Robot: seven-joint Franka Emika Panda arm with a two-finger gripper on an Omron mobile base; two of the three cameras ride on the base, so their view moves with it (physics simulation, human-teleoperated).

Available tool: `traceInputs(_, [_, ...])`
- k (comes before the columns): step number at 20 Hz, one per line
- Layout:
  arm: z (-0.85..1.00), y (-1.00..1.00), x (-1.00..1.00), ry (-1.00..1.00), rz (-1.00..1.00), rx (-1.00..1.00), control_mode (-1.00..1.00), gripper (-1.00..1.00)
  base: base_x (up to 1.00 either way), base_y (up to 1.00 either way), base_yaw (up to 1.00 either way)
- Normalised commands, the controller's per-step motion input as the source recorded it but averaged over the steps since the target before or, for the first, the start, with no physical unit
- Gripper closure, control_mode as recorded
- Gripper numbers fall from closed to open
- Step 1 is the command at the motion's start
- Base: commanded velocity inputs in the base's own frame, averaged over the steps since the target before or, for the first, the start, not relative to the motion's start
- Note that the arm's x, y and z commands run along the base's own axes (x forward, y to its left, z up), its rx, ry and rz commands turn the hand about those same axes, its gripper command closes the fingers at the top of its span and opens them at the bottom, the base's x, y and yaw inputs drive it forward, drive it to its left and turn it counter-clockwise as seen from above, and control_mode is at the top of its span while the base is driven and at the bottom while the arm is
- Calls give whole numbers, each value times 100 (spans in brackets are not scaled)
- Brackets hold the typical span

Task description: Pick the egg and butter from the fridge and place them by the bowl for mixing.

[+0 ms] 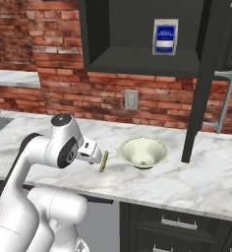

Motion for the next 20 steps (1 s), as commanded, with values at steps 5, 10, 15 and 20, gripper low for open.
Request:
traceInputs(5, [55, 8, -55, 4, -1, 9, -100, -100, 0, 0, 0])
traceInputs(10, [10, 14, 6, 35, -7, -1, -100, -100, 0, 0, 0])
traceInputs(15, [3, 3, 7, 16, -1, 0, -100, -100, 0, 0, 0])
traceInputs(20, [-1, 12, -16, 1, 0, 0, -100, -100, 0, 0, 0])
